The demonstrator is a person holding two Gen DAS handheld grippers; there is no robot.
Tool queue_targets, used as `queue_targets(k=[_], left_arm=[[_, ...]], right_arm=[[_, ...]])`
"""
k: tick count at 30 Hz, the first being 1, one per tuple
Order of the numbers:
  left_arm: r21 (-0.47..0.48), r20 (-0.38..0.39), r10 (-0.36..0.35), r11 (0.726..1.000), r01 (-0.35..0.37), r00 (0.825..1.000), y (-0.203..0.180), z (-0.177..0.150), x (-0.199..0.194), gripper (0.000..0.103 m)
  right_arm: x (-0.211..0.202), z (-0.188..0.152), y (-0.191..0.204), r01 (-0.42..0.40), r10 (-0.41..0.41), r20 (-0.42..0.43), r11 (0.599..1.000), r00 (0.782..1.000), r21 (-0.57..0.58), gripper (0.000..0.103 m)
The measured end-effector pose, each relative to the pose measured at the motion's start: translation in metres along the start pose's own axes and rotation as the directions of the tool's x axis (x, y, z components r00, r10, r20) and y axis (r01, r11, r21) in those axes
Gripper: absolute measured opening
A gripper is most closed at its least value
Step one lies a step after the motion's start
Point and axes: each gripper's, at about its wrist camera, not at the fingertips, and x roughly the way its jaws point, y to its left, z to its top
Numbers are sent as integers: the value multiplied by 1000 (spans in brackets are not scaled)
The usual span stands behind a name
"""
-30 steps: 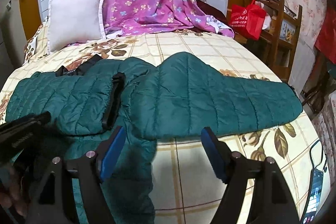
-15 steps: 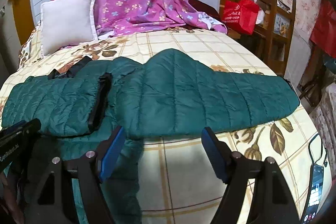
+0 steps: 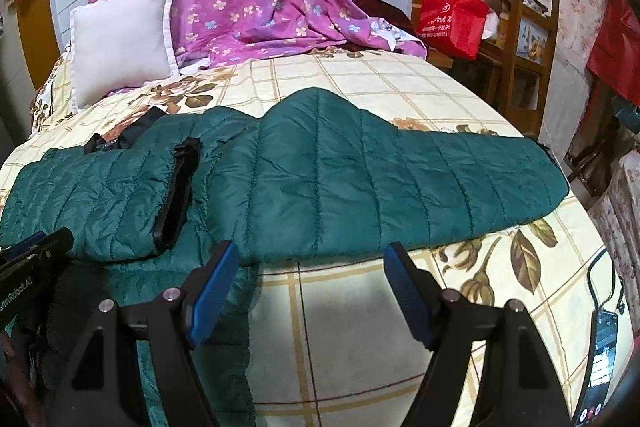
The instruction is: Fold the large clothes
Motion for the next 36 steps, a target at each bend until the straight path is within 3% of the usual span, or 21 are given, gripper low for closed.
queue_targets(k=[11,23,28,36], left_arm=[[5,13,-4,1000,4,1000,-8,5,0,23],[5,-33,-5,1000,5,999,-3,2,9,23],[11,18,-17,1000,17,1000,8,13,-12,23],[12,12,-61,998,61,998,9,23,-9,23]], right_arm=[[3,2,-10,8,-8,-5,1000,1000,17,78],[10,5,-34,44,-44,-1,998,999,47,78],[15,20,-82,74,-73,-12,980,997,184,78],[52,37,-179,187,-168,-82,896,982,403,79]])
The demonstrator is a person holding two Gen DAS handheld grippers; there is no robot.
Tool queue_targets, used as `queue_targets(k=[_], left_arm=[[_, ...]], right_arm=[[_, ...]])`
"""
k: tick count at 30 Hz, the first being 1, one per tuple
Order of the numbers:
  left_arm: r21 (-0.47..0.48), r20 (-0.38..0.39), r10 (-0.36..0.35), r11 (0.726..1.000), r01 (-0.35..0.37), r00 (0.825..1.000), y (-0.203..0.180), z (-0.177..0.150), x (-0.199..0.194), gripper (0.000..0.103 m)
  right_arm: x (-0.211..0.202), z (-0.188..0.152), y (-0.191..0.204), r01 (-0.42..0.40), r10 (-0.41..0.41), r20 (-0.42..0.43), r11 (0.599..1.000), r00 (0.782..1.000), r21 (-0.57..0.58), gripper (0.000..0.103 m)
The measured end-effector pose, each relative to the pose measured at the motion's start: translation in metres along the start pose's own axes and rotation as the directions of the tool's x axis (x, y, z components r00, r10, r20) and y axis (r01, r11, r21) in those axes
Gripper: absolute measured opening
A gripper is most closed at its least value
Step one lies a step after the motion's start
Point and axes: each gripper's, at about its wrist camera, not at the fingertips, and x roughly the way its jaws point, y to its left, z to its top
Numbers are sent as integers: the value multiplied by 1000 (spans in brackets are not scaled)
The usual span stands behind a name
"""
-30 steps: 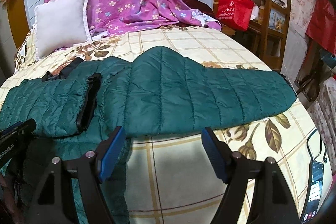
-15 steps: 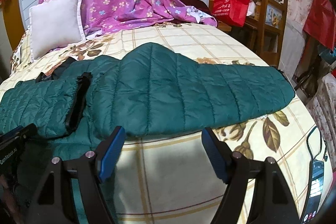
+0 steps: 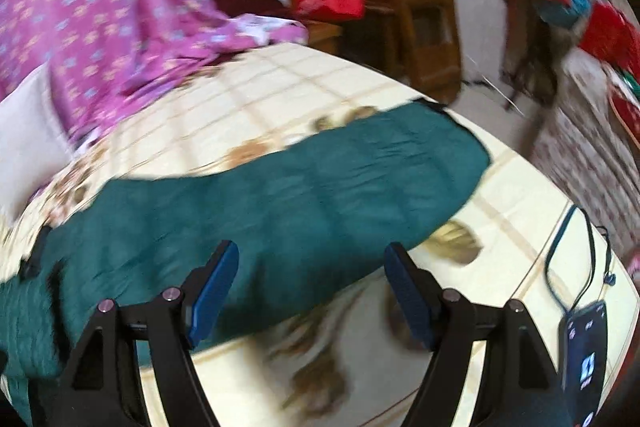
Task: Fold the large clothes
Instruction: 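Grasp the other green sleeve with the right tool and lift it, then fold the held sleeve over the jacket body with the right tool, release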
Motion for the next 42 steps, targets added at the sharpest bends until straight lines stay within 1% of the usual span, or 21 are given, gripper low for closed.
queue_targets(k=[4,6,8,10,12,14,15,17,18,20,22,24,26,28,29,32,34,35,38,41,42], left_arm=[[-2,-37,6,1000,-6,999,7,-9,11,23],[-11,-54,9,1000,-10,999,12,-11,16,23],[-21,-60,16,1000,-17,998,18,-12,18,23],[-26,-55,21,999,-22,998,22,-14,18,23],[-30,-50,24,999,-26,998,26,-14,19,23],[-33,-52,24,999,-26,998,29,-15,18,23],[-33,-54,25,999,-27,998,30,-16,18,23],[-25,-60,24,999,-25,998,34,-18,15,23],[-17,-58,25,1000,-26,998,36,-20,12,23],[-11,-47,35,999,-36,998,42,-21,7,23],[-17,-45,46,999,-47,998,51,-21,1,23],[-32,-46,40,999,-42,998,62,-19,-6,23],[-44,-29,42,998,-44,999,71,-17,-15,23],[-55,-11,49,997,-49,999,83,-15,-27,23],[-63,-6,45,997,-45,999,88,-15,-31,23],[-89,12,39,995,-38,999,107,-16,-47,23],[-100,20,41,994,-39,999,117,-17,-51,23],[-108,23,43,993,-40,999,126,-19,-54,23],[-137,28,43,990,-39,999,144,-20,-58,23],[-193,48,37,981,-27,998,168,-23,-60,23],[-207,57,39,978,-26,998,176,-23,-60,23]], right_arm=[[28,14,-34,54,-54,-6,995,999,85,79],[38,19,-43,81,-81,-5,990,997,116,79],[53,26,-54,119,-119,-8,981,993,155,79],[64,29,-60,132,-131,-14,974,991,184,79],[74,33,-60,119,-121,-5,974,993,190,79],[79,36,-53,105,-109,22,985,994,134,76],[81,36,-49,105,-108,25,989,994,108,58],[82,34,-45,90,-93,34,994,995,68,27],[78,34,-41,75,-78,44,996,996,55,18],[61,33,-30,46,-48,92,999,995,26,13],[32,31,-14,-18,18,151,1000,988,-2,12],[2,31,4,-87,90,190,996,978,-28,12],[-26,30,27,-167,176,208,984,962,-58,12],[-51,26,58,-240,258,219,965,941,-107,12],[-67,25,74,-287,312,214,948,926,-140,11],[-105,17,124,-402,445,176,885,878,-233,11],[-126,5,163,-449,504,134,841,853,-302,11],[-132,1,179,-465,522,113,823,845,-325,11],[-153,-28,238,-532,590,16,739,807,-413,10],[-165,-64,296,-575,624,-82,653,777,-493,10],[-166,-72,310,-586,628,-108,632,771,-508,10]])
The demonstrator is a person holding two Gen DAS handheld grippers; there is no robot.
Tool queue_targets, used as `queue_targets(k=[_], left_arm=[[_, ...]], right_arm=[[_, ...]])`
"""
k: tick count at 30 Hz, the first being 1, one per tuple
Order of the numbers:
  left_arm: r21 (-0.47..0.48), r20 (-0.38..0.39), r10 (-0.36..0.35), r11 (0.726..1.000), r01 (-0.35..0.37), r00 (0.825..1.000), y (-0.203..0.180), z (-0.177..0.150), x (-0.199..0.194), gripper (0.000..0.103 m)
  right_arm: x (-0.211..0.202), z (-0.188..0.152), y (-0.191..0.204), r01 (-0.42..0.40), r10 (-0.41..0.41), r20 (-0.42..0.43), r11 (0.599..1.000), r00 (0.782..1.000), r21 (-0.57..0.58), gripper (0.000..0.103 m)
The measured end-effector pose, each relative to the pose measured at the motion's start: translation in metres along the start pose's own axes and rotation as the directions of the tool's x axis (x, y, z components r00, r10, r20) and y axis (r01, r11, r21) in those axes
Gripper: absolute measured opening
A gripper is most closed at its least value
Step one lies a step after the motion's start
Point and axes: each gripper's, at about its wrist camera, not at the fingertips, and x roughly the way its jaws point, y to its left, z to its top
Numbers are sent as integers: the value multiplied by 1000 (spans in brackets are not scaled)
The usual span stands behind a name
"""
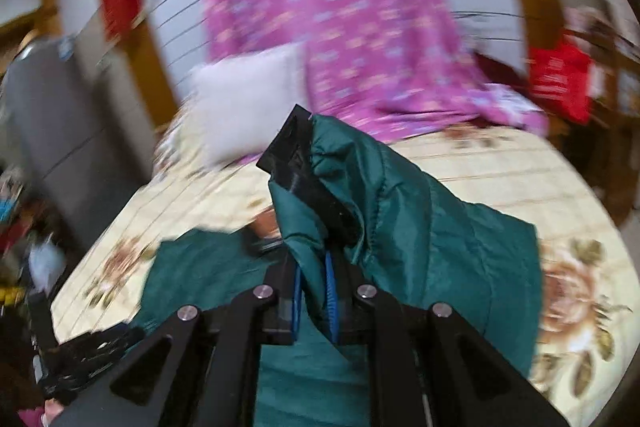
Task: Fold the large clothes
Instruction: 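Fold the held sleeve over the jacket body with the right tool, release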
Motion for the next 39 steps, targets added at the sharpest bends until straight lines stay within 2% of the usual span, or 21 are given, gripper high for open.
queue_targets(k=[4,6,9,10,11,13,15,17,19,22,24,27,29,31,32,33,35,36,39], left_arm=[[-55,7,9,998,-9,1000,26,5,6,23],[-94,1,7,996,-7,1000,41,12,11,23],[-132,16,10,991,-8,1000,53,15,12,23],[-139,14,9,990,-7,1000,56,15,13,23],[-144,10,4,990,-3,1000,58,15,15,23],[-159,2,-5,987,5,1000,60,14,20,23],[-174,-9,-24,985,22,1000,61,13,23,23],[-182,-15,-42,983,38,999,61,12,25,24],[-201,-15,-77,977,72,997,57,12,26,26],[-237,0,-115,965,112,993,50,13,25,40],[-247,12,-139,959,137,990,41,16,26,53],[-213,-28,-136,969,127,990,16,26,47,57],[-194,-69,-108,977,93,992,1,29,64,56],[-180,-81,-96,980,80,992,-7,30,75,37],[-168,-87,-94,983,78,992,-10,31,80,12],[-158,-94,-85,985,70,992,-11,33,82,4],[-163,-65,-92,983,81,994,-6,40,74,0],[-161,-26,-84,984,78,996,-1,45,63,0],[-154,49,-23,988,30,999,18,54,44,0]], right_arm=[[57,-12,70,-101,94,-90,993,991,-66,10],[85,-22,90,-139,131,-126,989,983,-56,10],[130,-40,102,-191,190,-203,981,960,18,10],[149,-49,106,-216,223,-248,975,943,55,11],[159,-56,109,-227,238,-280,971,930,72,15],[170,-66,110,-237,259,-335,966,906,105,30],[158,-68,102,-267,295,-319,955,901,129,54],[133,-67,91,-265,290,-275,956,917,124,62],[101,-60,74,-248,267,-237,963,934,108,64],[56,-51,42,-165,180,-193,982,965,91,69],[32,-49,17,-110,125,-161,989,979,100,78],[-4,-55,-26,-46,63,-110,987,992,153,80],[-21,-64,-58,16,3,-82,975,997,224,82],[-29,-70,-86,71,-49,-82,953,995,295,83],[-30,-72,-96,93,-68,-90,943,994,319,83],[-30,-74,-105,118,-90,-99,936,991,332,83],[-27,-74,-114,154,-130,-97,934,987,323,83],[-25,-74,-115,160,-138,-92,937,986,310,83],[-10,-68,-106,164,-145,-94,955,985,246,81]])
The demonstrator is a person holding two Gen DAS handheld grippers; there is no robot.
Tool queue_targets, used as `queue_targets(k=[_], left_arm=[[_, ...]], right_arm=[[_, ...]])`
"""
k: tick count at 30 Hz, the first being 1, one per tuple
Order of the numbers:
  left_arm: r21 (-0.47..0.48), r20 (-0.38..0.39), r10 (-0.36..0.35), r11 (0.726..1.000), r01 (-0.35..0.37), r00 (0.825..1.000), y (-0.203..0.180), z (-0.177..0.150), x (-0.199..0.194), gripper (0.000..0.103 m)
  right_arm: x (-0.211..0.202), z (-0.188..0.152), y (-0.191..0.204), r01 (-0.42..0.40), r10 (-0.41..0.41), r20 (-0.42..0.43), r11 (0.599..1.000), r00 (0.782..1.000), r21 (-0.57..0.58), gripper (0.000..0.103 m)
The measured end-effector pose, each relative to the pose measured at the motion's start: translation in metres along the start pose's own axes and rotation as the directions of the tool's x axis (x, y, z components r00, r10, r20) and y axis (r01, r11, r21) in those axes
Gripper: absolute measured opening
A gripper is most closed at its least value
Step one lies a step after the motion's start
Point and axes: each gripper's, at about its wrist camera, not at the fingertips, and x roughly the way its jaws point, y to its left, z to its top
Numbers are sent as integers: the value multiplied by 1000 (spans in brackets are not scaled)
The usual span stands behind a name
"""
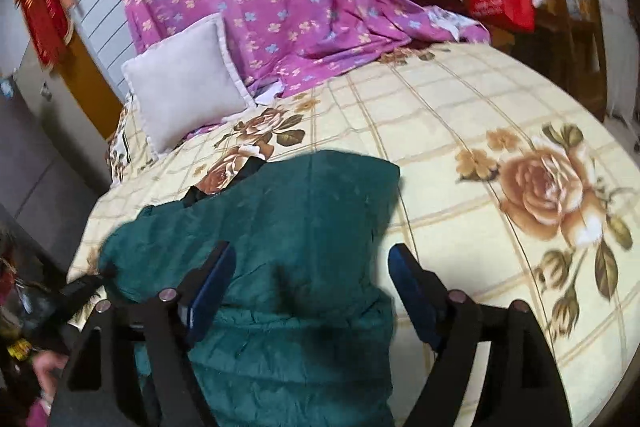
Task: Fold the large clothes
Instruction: 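Fold the held sleeve over the jacket body with the right tool, release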
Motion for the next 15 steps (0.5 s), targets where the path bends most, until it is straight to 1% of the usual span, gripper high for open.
queue_targets(k=[3,4,6,7,8,9,10,11,12,13,14,15], left_arm=[[-4,-6,24,1000,-24,1000,17,4,4,0],[3,-16,38,999,-38,999,22,2,9,0],[1,-39,44,999,-44,998,28,-2,20,0],[-5,-50,38,999,-38,998,30,-3,23,0],[-15,-56,32,999,-32,998,31,-4,25,2],[-26,-64,32,999,-33,997,33,-4,24,7],[-27,-66,33,999,-35,997,33,-3,22,11],[-18,-64,43,999,-44,997,32,0,16,18],[0,-47,52,999,-52,998,30,3,9,23],[12,-29,58,998,-58,998,28,4,4,26],[40,18,69,997,-70,997,23,8,-6,29],[60,47,73,995,-75,996,18,11,-12,34]], right_arm=[[18,1,27,2,-3,-15,998,1000,-66,74],[32,1,38,1,-4,-33,995,999,-97,73],[54,-4,52,7,-18,-82,991,996,-134,73],[76,-9,57,25,-45,-133,988,990,-150,73],[89,-14,59,52,-78,-157,986,985,-160,73],[102,-20,61,76,-107,-168,981,980,-180,73],[105,-23,63,88,-121,-161,976,980,-198,73],[104,-24,66,100,-135,-149,970,980,-222,73],[100,-22,67,101,-138,-151,968,979,-228,73],[93,-19,67,91,-126,-153,972,980,-218,73],[85,-16,66,79,-110,-147,977,983,-199,73],[78,-12,65,65,-90,-136,982,987,-178,73]])
